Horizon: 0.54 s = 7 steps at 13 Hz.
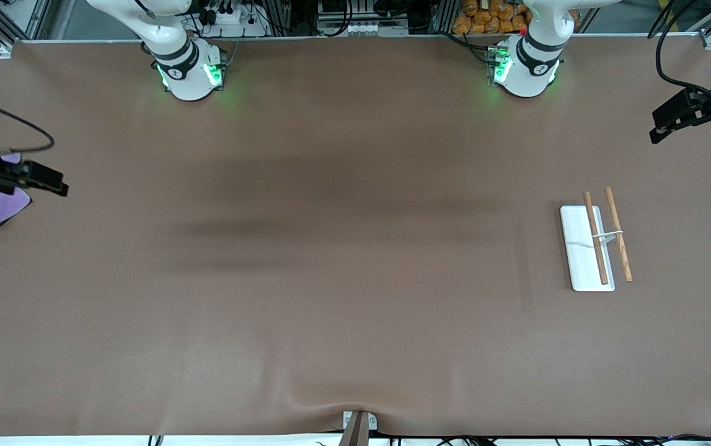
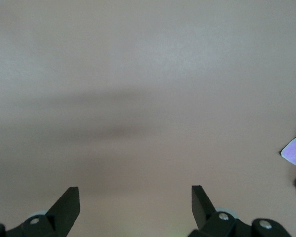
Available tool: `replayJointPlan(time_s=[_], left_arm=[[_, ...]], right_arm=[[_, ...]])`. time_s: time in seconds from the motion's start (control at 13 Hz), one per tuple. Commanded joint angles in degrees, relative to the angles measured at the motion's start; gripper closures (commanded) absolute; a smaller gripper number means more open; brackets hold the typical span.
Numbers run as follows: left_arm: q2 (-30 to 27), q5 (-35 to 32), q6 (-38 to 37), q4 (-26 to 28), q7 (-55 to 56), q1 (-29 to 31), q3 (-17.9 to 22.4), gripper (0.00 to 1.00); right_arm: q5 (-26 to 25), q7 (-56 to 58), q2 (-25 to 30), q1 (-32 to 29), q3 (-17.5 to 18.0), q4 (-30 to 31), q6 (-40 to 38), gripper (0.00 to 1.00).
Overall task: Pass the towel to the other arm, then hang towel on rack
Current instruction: 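Move the right gripper down to the purple towel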
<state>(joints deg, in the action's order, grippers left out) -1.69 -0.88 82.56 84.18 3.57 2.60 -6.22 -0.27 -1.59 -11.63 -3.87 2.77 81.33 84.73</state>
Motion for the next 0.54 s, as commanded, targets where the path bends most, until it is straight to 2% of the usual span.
replayJointPlan(time_s=[0.0,0.46], left_arm=[[-0.2,-0.7,-0.7,-0.3,0.3,0.0,-0.1,0.0],[0.5,-0.4,0.1,-0.5,0.4,-0.2,-0.4,0.0]], right_arm=[[-1.0,0.3,-2.9,-1.5,0.3,-0.9,0.1,0.0],[-2.3,2.5,-7.2,-8.4,0.3,-0.7,0.9,0.0]])
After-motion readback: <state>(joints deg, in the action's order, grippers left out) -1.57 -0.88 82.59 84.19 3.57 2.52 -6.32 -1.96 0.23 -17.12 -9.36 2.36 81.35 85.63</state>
